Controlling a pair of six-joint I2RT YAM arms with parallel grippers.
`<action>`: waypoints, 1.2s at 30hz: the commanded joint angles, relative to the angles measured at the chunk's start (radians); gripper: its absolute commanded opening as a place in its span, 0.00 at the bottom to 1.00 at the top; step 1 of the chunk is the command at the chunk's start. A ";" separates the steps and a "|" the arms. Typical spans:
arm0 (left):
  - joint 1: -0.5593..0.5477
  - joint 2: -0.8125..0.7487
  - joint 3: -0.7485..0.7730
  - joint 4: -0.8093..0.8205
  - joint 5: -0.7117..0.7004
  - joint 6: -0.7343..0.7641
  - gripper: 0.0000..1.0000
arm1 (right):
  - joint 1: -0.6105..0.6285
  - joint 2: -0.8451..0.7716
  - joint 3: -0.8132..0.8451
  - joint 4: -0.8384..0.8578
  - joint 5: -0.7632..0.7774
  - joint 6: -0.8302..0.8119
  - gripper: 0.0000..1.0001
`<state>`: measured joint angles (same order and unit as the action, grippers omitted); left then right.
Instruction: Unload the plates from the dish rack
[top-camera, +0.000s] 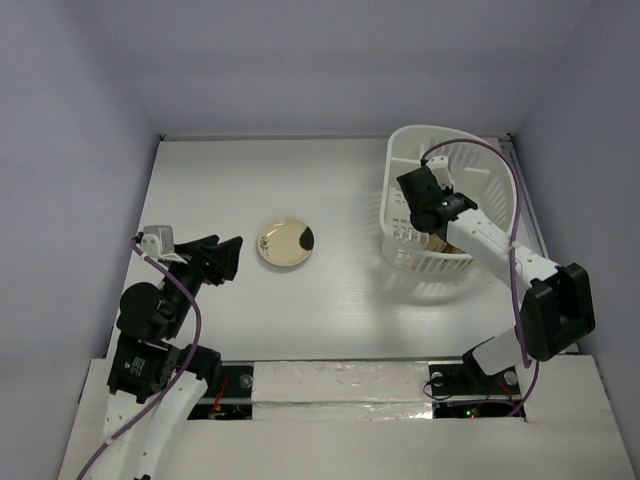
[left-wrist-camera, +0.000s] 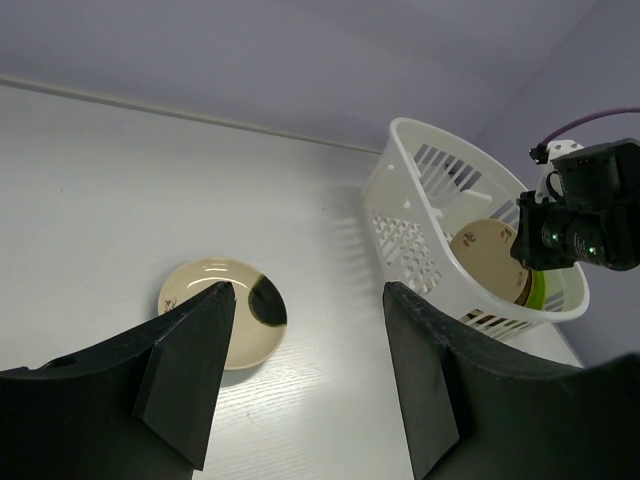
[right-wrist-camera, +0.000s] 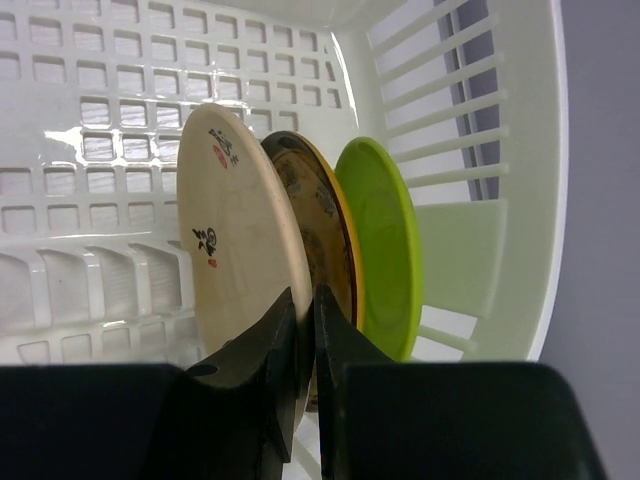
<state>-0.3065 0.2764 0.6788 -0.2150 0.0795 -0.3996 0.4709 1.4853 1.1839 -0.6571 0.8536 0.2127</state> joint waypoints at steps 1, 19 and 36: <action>0.001 0.000 -0.010 0.045 0.016 0.001 0.58 | 0.017 -0.048 0.075 0.002 0.061 -0.041 0.00; 0.001 -0.002 -0.009 0.045 0.011 -0.001 0.58 | 0.237 -0.198 0.238 0.138 -0.008 0.062 0.00; 0.001 -0.002 -0.005 0.034 -0.018 -0.007 0.37 | 0.383 0.298 0.292 0.639 -0.645 0.358 0.00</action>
<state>-0.3065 0.2764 0.6788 -0.2153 0.0669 -0.4038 0.8463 1.7584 1.4014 -0.1505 0.3115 0.4877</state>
